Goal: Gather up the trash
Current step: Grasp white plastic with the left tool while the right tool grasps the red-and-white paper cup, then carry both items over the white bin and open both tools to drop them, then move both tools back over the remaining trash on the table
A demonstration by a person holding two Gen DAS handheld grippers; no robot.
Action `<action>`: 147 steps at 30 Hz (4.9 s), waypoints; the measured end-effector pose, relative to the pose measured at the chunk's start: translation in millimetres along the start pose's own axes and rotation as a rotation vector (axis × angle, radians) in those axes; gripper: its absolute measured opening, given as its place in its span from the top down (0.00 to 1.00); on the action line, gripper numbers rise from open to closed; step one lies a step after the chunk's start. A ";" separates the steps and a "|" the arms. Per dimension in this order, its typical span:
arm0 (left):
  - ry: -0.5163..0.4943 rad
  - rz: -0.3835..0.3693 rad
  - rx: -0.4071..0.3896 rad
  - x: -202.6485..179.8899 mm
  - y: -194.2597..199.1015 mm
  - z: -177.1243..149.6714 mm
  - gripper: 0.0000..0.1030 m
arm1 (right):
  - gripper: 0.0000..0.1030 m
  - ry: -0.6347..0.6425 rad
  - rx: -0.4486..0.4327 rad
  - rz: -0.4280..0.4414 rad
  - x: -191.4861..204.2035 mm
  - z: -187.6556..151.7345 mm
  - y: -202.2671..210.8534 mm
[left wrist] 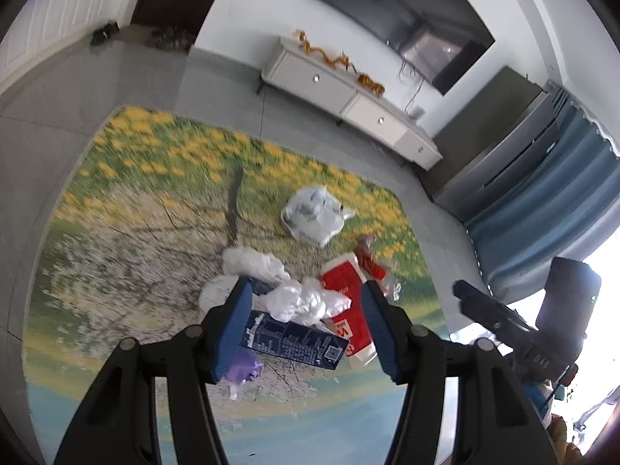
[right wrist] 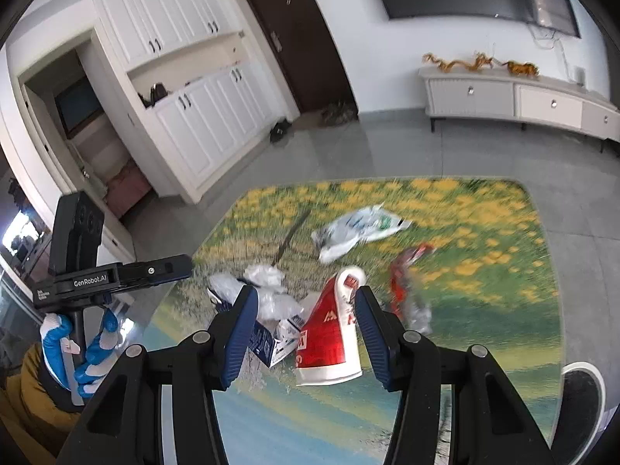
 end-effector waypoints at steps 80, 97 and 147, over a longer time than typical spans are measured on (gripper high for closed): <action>-0.431 -0.244 0.307 -380.8 -198.9 -148.9 0.94 | 0.89 -0.281 -0.150 -0.466 -289.9 -119.8 233.9; -0.375 -0.257 0.430 -382.7 -254.1 -196.3 0.49 | 0.66 -0.401 -0.080 -0.556 -342.0 -161.6 218.7; -0.131 0.366 -0.331 25.7 120.5 -18.9 0.37 | 0.26 0.105 -0.116 -0.285 16.3 9.2 74.7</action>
Point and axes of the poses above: each gripper's, at about its wrist camera, not at the fingertips, and y roughly against the way its jaws point, x to its left, z to its top, the point moved 4 cm from there along -y, roughly the way its jaws point, and after that the axes turned 9 degrees about -x, right-handed, at the moved point
